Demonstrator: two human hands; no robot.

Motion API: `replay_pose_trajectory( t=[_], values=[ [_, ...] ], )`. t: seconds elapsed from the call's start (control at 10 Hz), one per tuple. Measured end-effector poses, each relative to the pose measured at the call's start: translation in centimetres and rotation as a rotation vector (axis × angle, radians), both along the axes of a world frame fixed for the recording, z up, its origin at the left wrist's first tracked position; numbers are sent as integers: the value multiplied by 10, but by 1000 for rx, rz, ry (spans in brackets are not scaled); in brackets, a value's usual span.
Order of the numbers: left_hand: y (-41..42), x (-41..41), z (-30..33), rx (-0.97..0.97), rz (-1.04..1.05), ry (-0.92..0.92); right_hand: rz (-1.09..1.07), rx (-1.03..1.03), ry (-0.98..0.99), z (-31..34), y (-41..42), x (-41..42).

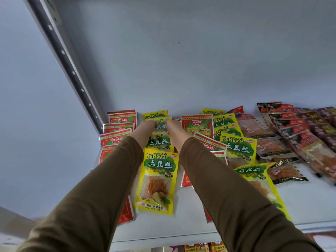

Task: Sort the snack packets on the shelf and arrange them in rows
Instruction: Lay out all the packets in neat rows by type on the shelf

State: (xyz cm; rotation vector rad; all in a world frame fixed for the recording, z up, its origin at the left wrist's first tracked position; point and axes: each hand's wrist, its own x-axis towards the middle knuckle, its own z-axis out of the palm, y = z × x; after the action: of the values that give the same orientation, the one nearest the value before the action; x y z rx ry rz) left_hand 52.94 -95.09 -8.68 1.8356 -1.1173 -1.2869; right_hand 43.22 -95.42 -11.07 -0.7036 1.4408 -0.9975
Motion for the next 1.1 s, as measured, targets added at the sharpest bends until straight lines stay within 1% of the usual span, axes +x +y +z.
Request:
replay_pose_trajectory(
  t=[0.1,0.2,0.3,0.4,0.5,0.6,0.8,0.9,1.0,1.1],
  values=[
    [-2,2,-3,-59,36,-10,5,-20,-21,-2,3,2],
    [3,1,3,-53,34,-93,2,-22,-52,-1,4,4],
    [1,5,8,-1,33,-105,-9,-24,-42,4,2,0],
    [1,10,11,22,58,-147,23,-68,4,4,1,-8],
    [1,13,4,53,27,-124,45,-55,14,0,5,-10],
    [6,10,4,29,28,-126,66,-50,53,2,5,-6],
    [10,10,10,48,-6,-123,76,-3,105,7,6,-3],
    [12,11,10,61,-31,-89,82,-10,89,13,9,-2],
    [14,14,13,43,-40,-80,56,-33,-39,15,12,-4],
    [14,17,19,-81,-93,-125,-13,-72,-132,17,16,-10]
  ],
)
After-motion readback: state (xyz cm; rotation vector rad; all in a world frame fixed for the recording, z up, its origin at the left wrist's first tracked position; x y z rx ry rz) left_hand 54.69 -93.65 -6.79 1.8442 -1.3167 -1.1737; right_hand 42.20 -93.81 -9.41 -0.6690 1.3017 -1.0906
